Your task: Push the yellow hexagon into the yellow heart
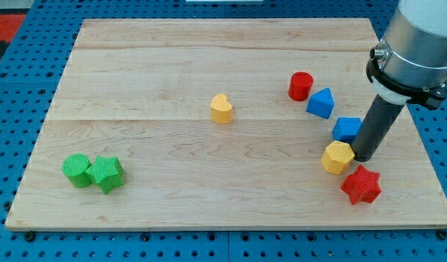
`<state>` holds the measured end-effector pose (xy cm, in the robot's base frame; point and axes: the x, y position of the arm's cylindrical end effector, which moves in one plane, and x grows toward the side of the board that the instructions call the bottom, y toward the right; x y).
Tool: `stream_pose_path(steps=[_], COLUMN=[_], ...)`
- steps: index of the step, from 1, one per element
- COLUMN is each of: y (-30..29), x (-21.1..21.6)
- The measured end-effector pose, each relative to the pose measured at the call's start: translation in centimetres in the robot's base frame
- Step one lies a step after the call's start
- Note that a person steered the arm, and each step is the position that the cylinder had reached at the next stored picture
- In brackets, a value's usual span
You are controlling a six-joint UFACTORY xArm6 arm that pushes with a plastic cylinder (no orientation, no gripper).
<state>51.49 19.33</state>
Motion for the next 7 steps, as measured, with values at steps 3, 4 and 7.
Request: stream_pose_path(steps=[3,4,7], y=[-8.3,-8.3,-7.6], x=[0.0,0.0,5.4])
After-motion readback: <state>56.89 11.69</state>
